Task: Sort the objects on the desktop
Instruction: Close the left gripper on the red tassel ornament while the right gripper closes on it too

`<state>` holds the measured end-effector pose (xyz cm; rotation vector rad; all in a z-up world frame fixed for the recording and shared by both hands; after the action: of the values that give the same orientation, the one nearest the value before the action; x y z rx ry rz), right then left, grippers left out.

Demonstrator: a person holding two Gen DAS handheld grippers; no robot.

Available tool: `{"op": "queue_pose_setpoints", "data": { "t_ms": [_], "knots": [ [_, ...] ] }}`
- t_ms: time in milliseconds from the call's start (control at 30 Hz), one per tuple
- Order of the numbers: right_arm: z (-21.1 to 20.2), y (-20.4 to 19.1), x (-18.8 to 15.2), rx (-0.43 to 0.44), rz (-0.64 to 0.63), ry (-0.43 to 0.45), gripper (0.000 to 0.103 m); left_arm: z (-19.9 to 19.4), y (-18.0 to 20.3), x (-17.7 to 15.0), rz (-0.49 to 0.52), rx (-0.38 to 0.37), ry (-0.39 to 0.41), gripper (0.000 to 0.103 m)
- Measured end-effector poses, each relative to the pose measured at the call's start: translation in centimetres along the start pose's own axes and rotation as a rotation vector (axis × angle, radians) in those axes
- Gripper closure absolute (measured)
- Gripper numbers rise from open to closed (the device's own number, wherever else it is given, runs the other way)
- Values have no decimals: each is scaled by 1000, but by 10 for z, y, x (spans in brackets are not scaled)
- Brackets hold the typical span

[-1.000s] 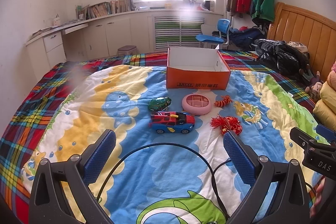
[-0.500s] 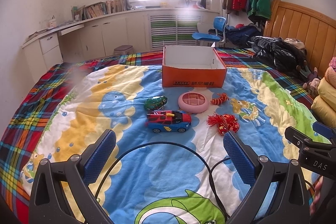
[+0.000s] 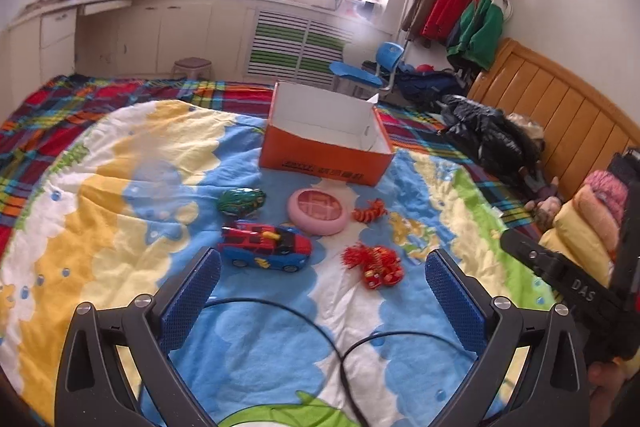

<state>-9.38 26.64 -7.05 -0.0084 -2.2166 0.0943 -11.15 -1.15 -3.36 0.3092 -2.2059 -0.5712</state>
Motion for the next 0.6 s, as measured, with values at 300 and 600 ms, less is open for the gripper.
{"op": "queue_pose_setpoints", "data": {
  "t_ms": [300, 600],
  "knots": [
    [108, 47, 29, 356, 438, -44, 0, 105, 0, 31, -381, -370, -201, 0],
    [170, 62, -23, 692, 768, -232, 0, 183, -15, -27, -595, -469, -498, 0]
  ]
}}
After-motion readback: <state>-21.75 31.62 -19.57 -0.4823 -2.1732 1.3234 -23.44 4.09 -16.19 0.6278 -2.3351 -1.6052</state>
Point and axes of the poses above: each gripper's, at about its wrist camera, not at the fingertips, and z roughly the way its jaws point, y to its right, x to its top, the point moved 6 cm from there along z, roughly the way its jaws point, and after that the axes turned 13 degrees about -z, right-handed, at the moved point
